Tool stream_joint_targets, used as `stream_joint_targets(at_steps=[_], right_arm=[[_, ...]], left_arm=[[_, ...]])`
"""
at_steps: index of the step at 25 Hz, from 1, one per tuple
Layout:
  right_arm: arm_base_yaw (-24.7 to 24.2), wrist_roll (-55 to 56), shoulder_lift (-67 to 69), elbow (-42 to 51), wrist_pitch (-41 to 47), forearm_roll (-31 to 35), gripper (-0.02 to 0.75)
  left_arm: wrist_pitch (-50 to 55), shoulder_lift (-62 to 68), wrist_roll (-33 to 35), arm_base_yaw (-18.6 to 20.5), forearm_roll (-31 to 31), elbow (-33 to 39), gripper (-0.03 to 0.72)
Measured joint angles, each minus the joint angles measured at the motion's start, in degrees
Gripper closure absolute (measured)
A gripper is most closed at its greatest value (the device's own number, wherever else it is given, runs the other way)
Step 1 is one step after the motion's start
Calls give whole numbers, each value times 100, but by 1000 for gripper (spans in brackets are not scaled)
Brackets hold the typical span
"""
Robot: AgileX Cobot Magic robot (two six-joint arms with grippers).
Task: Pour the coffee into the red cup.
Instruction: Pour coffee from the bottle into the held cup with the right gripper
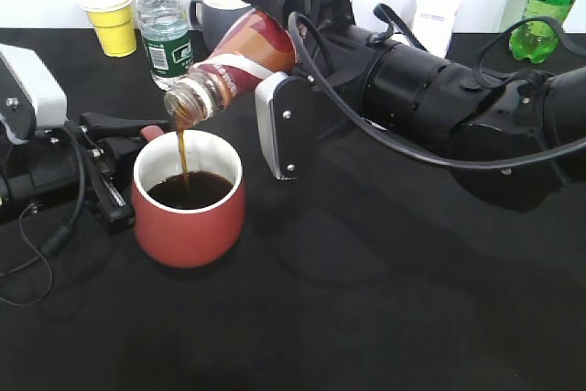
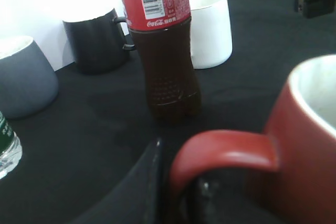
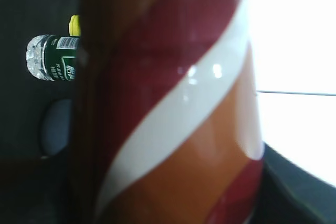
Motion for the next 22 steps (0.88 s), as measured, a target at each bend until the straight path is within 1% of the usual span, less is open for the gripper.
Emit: stream_joint_targets(at_steps=[19,22], right_arm=[[0,4,0,0,0,5,209],[0,222,0,0,5,5,209]], left_arm=[[0,0,0,0,0,0,595],[-172,0,0,0,-52,0,594]])
